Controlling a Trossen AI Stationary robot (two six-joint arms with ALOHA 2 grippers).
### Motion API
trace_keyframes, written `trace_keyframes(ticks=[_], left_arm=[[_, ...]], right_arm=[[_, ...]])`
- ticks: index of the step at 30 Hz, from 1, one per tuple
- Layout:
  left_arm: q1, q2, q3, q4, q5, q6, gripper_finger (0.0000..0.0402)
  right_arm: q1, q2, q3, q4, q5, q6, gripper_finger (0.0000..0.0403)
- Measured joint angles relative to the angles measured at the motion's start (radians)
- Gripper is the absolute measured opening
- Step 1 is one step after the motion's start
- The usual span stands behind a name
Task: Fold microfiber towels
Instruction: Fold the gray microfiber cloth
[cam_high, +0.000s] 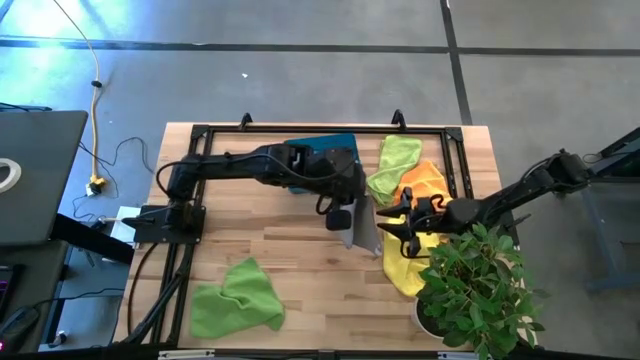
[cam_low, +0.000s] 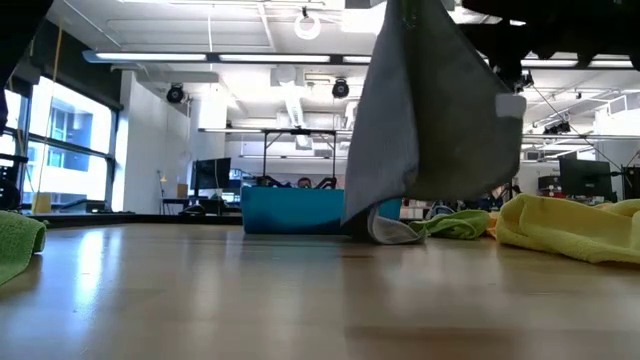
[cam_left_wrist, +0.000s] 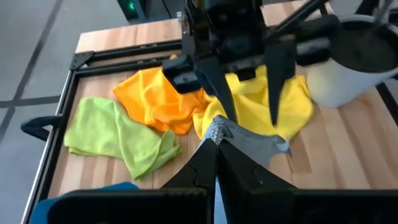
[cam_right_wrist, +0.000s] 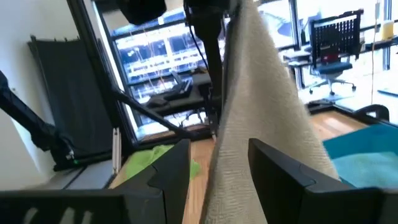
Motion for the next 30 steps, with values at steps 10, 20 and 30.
trace_keyframes(ticks=[10, 20, 30], left_arm=[[0.033, 0.048, 0.0, 0.02, 0.006, 0.02, 0.0], [0.035, 0.047, 0.0, 0.021, 0.006, 0.027, 0.0], [0.036, 0.042, 0.0, 0.021, -0.015, 0.027, 0.0]], right_arm=[[-0.001, 0.042, 0.001, -0.008, 0.011, -0.006, 0.0154], [-0.026, 0.043, 0.002, -0.203, 0.118, 0.068, 0.0154], [-0.025, 0.043, 0.002, -0.574, 0.091, 0.42, 0.0154]])
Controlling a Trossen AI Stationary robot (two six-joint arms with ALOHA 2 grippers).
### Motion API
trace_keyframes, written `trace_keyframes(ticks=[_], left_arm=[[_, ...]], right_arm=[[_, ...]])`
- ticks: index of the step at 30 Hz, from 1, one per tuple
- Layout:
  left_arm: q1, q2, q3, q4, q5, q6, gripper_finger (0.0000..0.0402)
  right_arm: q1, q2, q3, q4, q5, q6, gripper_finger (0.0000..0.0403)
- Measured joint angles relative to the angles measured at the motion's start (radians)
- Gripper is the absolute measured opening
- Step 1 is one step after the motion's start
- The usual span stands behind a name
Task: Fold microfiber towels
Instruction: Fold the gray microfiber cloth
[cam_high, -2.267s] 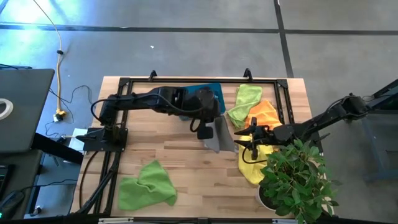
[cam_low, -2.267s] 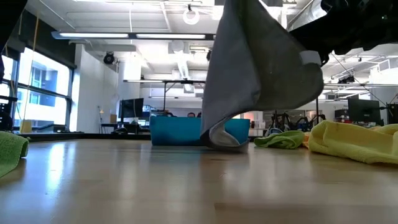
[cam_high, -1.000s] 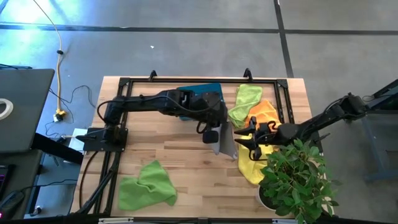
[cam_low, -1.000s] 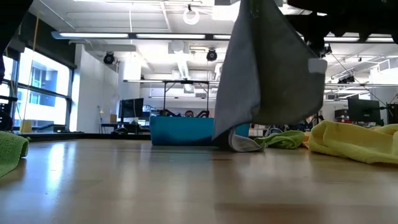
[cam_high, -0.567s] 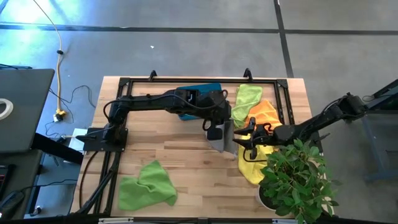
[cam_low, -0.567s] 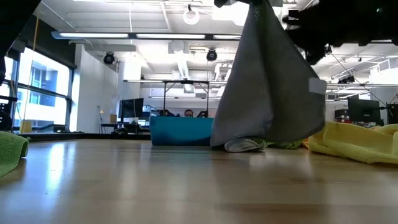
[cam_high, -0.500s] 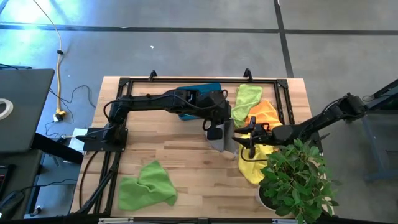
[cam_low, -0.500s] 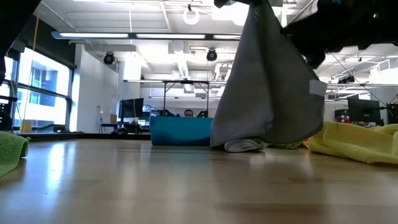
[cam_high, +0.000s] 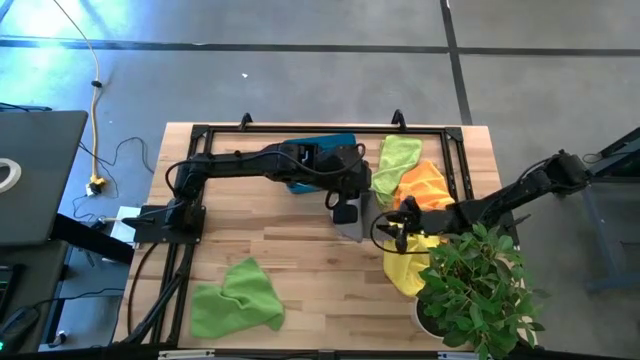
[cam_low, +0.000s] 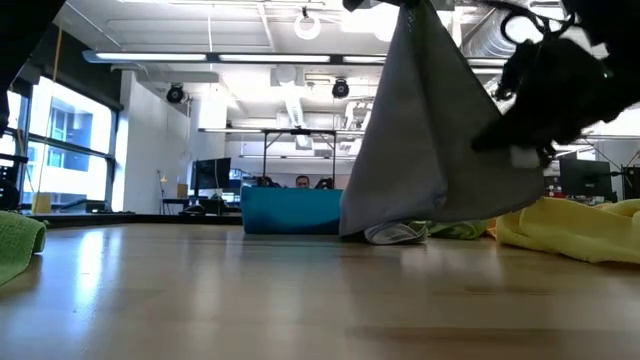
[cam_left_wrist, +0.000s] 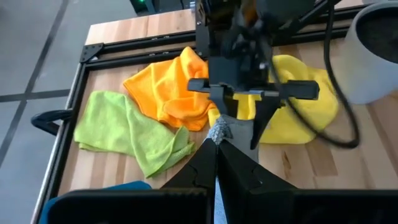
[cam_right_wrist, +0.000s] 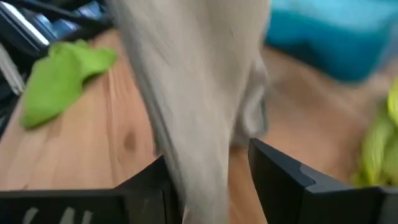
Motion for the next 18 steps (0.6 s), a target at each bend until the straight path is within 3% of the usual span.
trace_keyframes(ticks=[5, 10, 18], left_arm=[[0.0, 0.0, 0.0, 0.0, -0.013, 0.0, 0.0], [0.0, 0.0, 0.0, -0.006, -0.013, 0.0, 0.0], [0.0, 0.0, 0.0, -0.051, -0.013, -0.003, 0.0]], right_arm=[[0.0, 0.0, 0.0, -0.089, -0.057, 0.111, 0.0154], [0.0, 0.0, 0.0, -0.099, -0.067, 0.121, 0.014], [0.0, 0.0, 0.0, -0.099, -0.066, 0.111, 0.0028]])
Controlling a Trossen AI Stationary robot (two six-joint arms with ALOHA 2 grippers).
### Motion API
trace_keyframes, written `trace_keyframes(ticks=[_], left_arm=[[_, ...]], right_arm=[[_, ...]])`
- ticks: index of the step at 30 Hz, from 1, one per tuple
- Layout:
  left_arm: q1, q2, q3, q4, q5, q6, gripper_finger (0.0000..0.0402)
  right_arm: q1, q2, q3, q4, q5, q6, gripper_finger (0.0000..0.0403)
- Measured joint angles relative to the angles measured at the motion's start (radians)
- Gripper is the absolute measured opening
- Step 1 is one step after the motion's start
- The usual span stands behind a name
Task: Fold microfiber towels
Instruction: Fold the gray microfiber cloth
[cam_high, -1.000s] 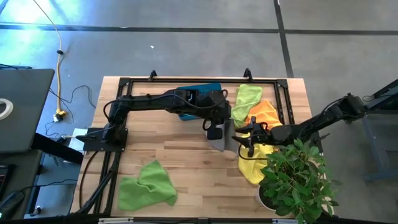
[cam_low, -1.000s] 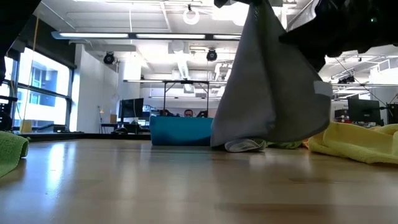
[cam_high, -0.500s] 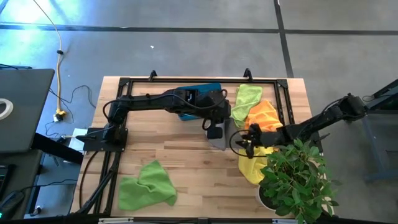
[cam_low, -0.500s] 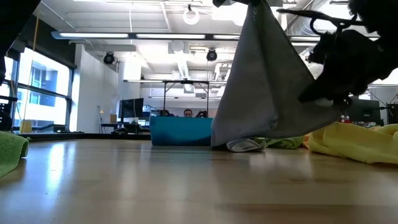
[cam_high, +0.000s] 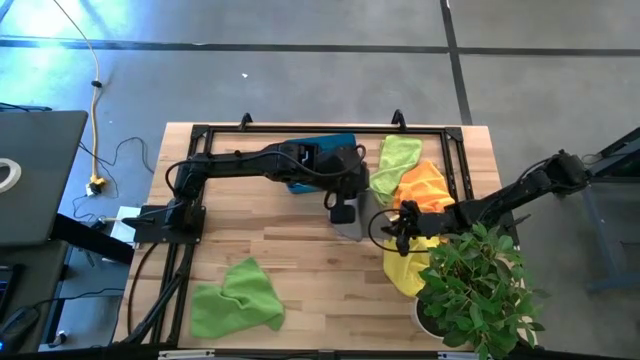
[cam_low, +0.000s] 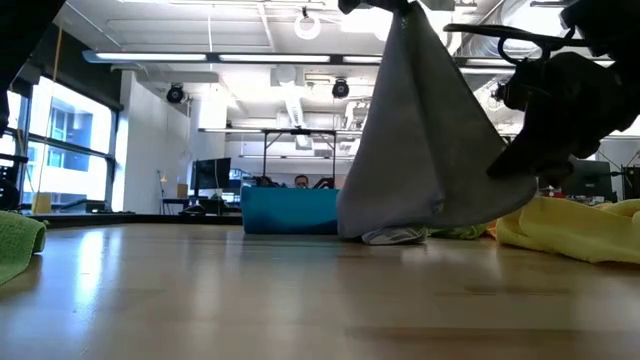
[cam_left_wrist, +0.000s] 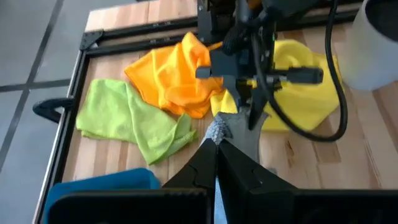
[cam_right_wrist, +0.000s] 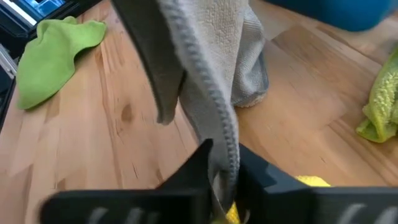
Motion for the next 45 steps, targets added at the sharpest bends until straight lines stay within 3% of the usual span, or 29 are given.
trace_keyframes(ticks=[2, 13, 25, 34, 41, 45], left_arm=[[-0.002, 0.0, 0.0, -0.034, 0.0, -0.018, 0.0], [-0.048, 0.0, 0.0, -0.274, -0.006, -0.117, 0.0], [-0.129, 0.0, 0.0, -0.499, -0.171, -0.279, 0.0], [-0.146, 0.0, 0.0, -0.609, -0.225, -0.28, 0.0], [-0.146, -0.029, 0.001, -0.607, -0.233, -0.287, 0.0], [-0.146, -0.063, 0.0, -0.606, -0.289, -0.29, 0.0]], right_arm=[[0.0, 0.0, 0.0, 0.0, 0.0, -0.02, 0.0008], [0.0, 0.0, 0.052, 0.0, 0.02, -0.095, 0.0001], [0.0, 0.0, 0.389, -0.58, 0.1, -0.184, 0.0], [-0.001, 0.0, 0.502, -0.641, 0.112, -0.323, 0.0], [-0.029, 0.0, 0.591, -0.73, 0.149, -0.369, 0.0], [-0.067, 0.0, 0.632, -0.77, 0.139, -0.43, 0.0]])
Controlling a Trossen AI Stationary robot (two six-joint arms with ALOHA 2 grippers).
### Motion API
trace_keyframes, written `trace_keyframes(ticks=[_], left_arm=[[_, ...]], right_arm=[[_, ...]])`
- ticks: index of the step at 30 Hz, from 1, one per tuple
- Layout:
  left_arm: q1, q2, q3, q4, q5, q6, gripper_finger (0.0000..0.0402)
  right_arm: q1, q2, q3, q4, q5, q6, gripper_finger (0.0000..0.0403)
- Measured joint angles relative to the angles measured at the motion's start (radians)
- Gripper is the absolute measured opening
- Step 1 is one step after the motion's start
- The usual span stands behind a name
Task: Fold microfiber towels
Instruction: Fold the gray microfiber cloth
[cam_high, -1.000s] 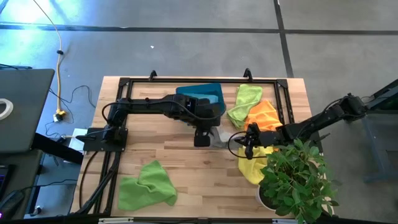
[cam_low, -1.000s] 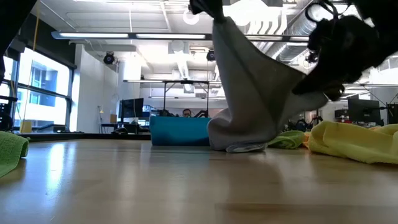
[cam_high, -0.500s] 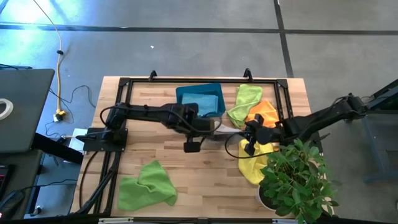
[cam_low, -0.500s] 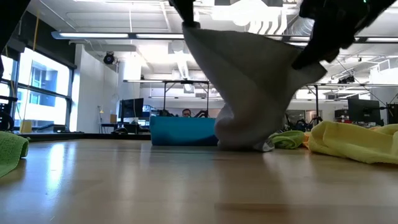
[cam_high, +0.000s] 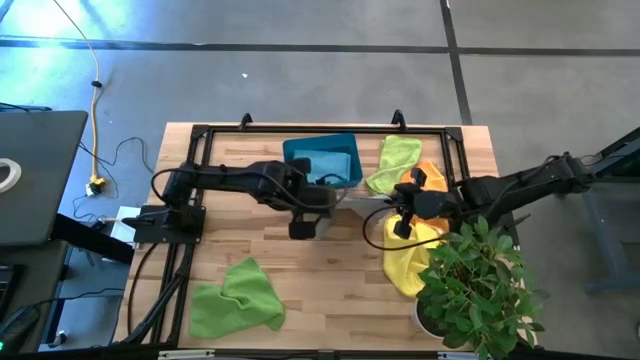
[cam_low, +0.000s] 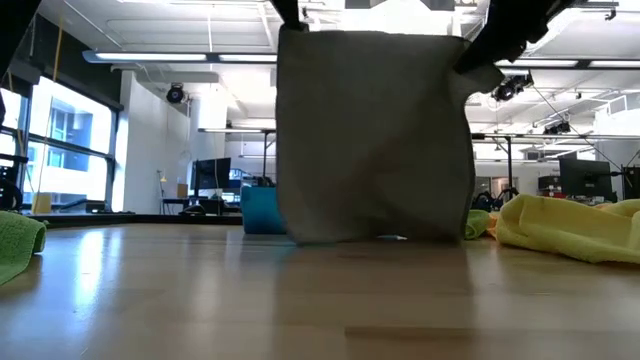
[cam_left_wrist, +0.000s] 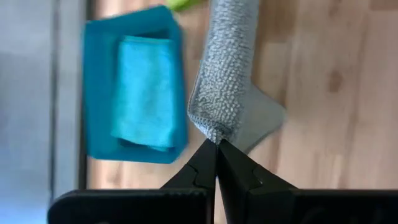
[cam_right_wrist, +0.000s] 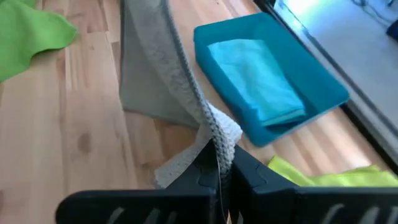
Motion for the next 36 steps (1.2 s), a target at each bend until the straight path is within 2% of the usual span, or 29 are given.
trace_keyframes(ticks=[7, 12, 17, 24, 26, 30, 33, 36], left_arm=[[0.001, -0.061, 0.001, 0.0, -0.077, 0.05, 0.0], [0.002, -0.069, 0.0, 0.0, -0.187, 0.15, 0.0], [0.013, -0.069, 0.0, 0.0, -0.299, 0.203, 0.0], [0.04, -0.078, 0.0, 0.0, -0.423, 0.145, 0.0], [0.036, -0.078, 0.0, 0.0, -0.408, 0.125, 0.0], [-0.004, -0.078, -0.014, 0.002, -0.281, 0.094, 0.0], [-0.05, -0.077, -0.07, 0.002, -0.213, 0.028, 0.0], [-0.108, -0.078, -0.16, 0.004, -0.203, -0.055, 0.0]], right_arm=[[-0.06, 0.0, 0.065, -0.008, -0.007, -0.206, 0.0], [-0.112, 0.042, 0.134, -0.009, -0.003, -0.37, 0.0], [-0.165, 0.134, 0.218, -0.018, 0.083, -0.577, 0.0], [-0.229, 0.228, 0.371, -0.083, 0.116, -0.626, 0.0], [-0.225, 0.24, 0.391, -0.089, 0.114, -0.62, 0.0], [-0.179, 0.255, 0.384, -0.153, 0.099, -0.565, 0.0], [-0.126, 0.271, 0.332, -0.211, 0.073, -0.45, 0.0], [-0.057, 0.297, 0.25, -0.218, 0.013, -0.363, 0.0]])
